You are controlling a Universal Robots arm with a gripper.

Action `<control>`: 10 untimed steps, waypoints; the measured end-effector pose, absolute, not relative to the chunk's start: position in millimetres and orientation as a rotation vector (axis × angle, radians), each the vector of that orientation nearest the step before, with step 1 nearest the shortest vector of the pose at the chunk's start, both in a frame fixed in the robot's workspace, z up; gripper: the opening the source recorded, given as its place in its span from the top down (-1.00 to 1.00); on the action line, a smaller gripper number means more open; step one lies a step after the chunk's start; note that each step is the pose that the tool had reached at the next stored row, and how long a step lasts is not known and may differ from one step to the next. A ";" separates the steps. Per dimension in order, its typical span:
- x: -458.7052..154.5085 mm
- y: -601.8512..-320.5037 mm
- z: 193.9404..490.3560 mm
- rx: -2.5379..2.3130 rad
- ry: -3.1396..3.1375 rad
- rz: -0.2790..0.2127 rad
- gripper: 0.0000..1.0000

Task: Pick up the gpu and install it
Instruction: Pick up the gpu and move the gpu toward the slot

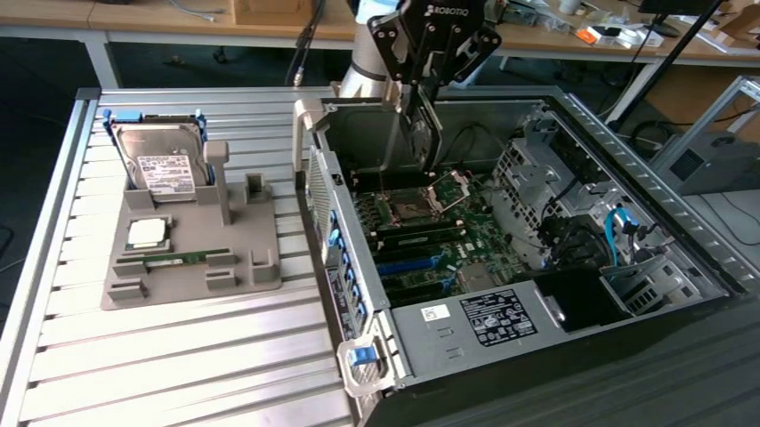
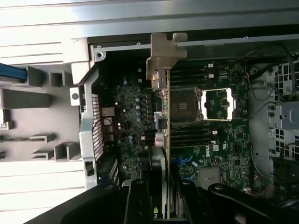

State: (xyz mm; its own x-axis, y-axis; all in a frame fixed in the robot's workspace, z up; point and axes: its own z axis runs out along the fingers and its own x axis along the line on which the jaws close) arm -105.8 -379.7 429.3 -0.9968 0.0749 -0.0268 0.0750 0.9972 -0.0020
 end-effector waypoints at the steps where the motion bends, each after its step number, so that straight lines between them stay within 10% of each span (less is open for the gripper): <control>1: -104.7 -379.8 429.1 0.117 3.113 -0.005 0.47; 10: -98.9 -380.6 428.2 0.117 3.112 -0.011 0.47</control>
